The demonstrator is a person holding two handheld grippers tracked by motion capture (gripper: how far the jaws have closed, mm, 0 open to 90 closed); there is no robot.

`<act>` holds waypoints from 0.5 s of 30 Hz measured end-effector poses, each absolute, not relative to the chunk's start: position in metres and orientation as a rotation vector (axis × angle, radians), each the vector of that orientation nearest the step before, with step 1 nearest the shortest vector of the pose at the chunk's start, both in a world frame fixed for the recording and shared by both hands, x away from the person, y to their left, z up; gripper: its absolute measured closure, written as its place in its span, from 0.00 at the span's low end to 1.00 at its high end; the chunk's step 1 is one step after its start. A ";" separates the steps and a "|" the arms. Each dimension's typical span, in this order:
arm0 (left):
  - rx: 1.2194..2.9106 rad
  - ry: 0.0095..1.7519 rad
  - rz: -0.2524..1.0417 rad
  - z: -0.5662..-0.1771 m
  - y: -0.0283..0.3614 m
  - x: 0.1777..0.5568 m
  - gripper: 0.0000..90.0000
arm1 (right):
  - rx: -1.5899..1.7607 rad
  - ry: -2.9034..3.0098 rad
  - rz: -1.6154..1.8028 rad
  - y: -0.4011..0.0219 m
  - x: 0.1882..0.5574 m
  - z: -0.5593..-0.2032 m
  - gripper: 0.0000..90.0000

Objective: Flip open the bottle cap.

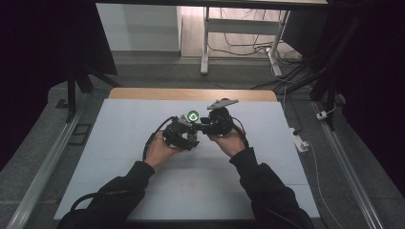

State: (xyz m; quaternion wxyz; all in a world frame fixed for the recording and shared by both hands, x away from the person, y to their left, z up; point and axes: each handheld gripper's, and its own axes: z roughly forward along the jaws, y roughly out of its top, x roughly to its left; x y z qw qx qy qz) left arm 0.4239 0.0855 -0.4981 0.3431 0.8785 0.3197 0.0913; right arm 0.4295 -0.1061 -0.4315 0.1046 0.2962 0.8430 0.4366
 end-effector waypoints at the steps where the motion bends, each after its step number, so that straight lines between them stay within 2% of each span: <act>1: 2.277 0.828 0.228 -0.497 0.087 0.424 0.23 | 0.882 2.490 1.290 -0.108 0.429 -0.432 0.58; 8: 2.293 0.857 0.242 -0.491 0.100 0.416 0.19 | 0.902 2.517 1.287 -0.117 0.423 -0.433 0.43; 15: 2.300 0.834 0.212 -0.483 0.112 0.402 0.10 | 0.894 2.521 1.268 -0.122 0.414 -0.434 0.31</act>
